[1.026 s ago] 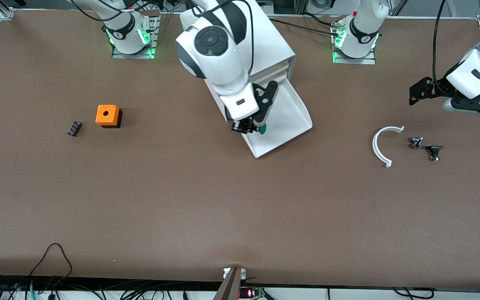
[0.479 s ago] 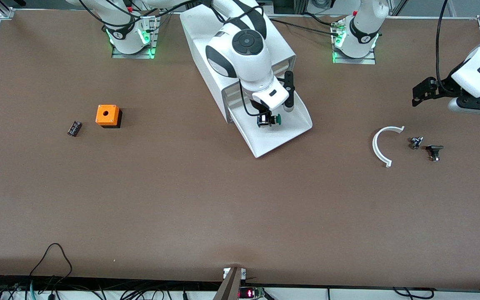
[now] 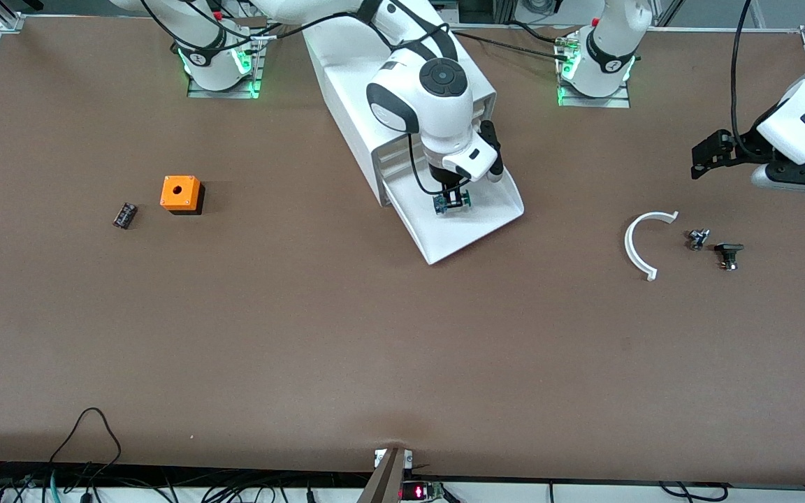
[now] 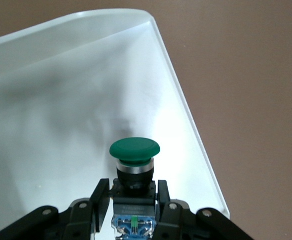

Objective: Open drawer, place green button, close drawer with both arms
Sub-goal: 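Lower the green button into the drawer and open the right gripper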

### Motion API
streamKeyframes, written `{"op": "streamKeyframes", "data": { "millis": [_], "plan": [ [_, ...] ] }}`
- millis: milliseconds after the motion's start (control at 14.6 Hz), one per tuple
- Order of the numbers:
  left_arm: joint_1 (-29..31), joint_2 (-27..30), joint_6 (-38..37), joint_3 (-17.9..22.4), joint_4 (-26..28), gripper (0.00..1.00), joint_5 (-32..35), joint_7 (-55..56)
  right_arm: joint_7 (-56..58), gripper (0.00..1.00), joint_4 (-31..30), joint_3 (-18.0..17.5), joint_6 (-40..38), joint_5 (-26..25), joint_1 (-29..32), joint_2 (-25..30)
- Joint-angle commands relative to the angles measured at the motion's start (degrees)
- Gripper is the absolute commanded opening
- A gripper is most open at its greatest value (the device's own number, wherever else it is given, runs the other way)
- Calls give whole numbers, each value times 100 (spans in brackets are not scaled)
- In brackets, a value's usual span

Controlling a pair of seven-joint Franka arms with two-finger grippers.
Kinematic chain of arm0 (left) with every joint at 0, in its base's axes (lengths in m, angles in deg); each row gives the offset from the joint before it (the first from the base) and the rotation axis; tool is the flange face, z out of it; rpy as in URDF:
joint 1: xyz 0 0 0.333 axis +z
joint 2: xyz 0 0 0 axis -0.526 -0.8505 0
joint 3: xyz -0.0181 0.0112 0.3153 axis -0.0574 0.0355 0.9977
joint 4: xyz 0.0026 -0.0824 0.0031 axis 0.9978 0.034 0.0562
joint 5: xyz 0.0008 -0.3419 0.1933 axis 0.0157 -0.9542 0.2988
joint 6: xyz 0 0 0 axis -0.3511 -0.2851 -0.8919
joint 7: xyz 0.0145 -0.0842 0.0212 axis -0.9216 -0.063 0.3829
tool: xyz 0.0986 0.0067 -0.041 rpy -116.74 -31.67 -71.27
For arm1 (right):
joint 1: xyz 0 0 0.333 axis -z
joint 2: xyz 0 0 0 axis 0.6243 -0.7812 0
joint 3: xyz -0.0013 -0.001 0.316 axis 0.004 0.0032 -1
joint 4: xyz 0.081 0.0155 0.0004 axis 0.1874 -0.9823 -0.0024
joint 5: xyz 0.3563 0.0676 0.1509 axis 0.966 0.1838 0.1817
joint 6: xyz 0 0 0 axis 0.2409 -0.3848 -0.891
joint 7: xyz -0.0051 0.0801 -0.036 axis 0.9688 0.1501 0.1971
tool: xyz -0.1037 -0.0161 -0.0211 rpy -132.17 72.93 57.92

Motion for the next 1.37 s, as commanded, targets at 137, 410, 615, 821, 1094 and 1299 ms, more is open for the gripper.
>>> {"op": "streamKeyframes", "data": {
  "millis": [137,410,615,821,1094,1299],
  "plan": [
    [1,-111,-117,-15,-198,100,105,54,145,30,173,249,-27,-268,-303,-326],
    [1,-102,-117,-15,-198,100,105,54,13,100,173,275,-27,-190,-303,-370],
    [1,-111,-117,-15,-198,100,105,54,-276,100,200,328,-71,-155,-312,-231],
    [1,-102,-117,-15,-207,100,105,54,-295,100,217,494,-80,-155,-312,129],
    [1,-137,-117,-15,-207,100,105,54,-417,100,217,521,-229,125,-111,656],
    [1,-146,-117,-15,-215,100,97,54,-664,100,217,617,-448,443,48,1008]
  ]
}}
